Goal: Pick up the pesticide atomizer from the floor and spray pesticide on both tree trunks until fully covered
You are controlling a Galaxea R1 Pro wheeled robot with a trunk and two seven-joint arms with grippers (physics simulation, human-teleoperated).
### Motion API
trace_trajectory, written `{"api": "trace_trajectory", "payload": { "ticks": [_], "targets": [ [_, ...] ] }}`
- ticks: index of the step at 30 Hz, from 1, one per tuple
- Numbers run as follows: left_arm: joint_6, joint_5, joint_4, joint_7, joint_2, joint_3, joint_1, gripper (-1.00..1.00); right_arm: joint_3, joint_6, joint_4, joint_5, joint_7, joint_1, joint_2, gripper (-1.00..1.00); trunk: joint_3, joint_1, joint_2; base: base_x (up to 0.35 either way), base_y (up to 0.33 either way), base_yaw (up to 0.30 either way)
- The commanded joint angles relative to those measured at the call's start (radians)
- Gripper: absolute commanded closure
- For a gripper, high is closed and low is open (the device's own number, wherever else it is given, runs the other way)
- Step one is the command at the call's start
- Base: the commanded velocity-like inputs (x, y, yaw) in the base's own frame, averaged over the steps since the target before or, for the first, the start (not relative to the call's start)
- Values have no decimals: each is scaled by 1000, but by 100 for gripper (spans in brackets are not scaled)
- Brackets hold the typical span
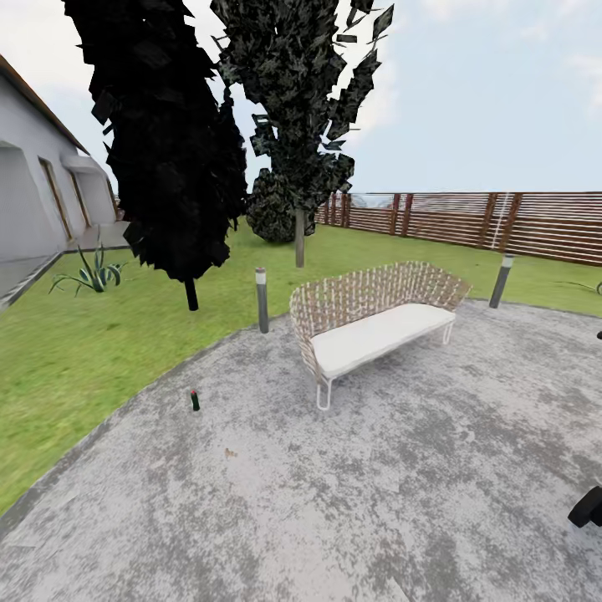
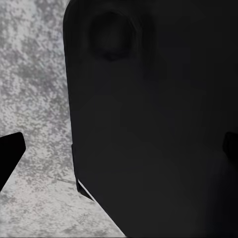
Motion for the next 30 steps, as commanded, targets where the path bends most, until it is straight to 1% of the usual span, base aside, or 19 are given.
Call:
{"api": "trace_trajectory", "payload": {
  "ticks": [1, 7, 10, 15, 18, 23, 27, 28, 30],
  "targets": [
    [-3, 3, -1, -2, -2, 2, 2, -100, 1, 0, -6, 0, -3, -6, 6, -100, 0, 0, 0, 0, 0, 0],
    [-4, 3, -6, -2, -3, 2, 0, -100, 0, -20, -37, 0, -3, -8, 37, -100, 0, 0, 0, 0, 0, 0],
    [-5, 1, -15, -2, -3, -3, -2, -100, -1, -37, -40, 0, -3, -8, 35, -100, 0, 0, 0, 0, 0, 0],
    [-29, -2, -44, 3, 13, -4, -4, -100, 0, -65, -64, 1, -4, -8, 22, -100, 0, 0, 0, 0, 0, 0],
    [-46, -2, -61, 12, 29, -3, -17, -100, -2, -82, -81, 1, -6, -8, 5, -100, 0, 0, 0, 0, 0, 0],
    [-74, 2, -89, 16, 58, 18, -45, -100, -4, -110, -109, -1, -5, -10, -23, -100, 0, 0, 0, 0, 0, 0],
    [-96, 4, -112, 16, 53, 25, -69, -100, -4, -132, -132, -3, -5, -27, -46, -100, 0, 0, 0, 0, 0, 0],
    [-338, 4, -266, 16, 52, 26, -164, -100, -4, -394, -443, -3, -5, -39, -57, -100, 0, 0, 0, 0, 0, 0],
    [-340, 4, -279, 15, 47, 29, -186, -100, -3, -402, -452, -2, -5, -72, -56, -100, 0, 0, 0, 0, 0, 0]
  ]
}}
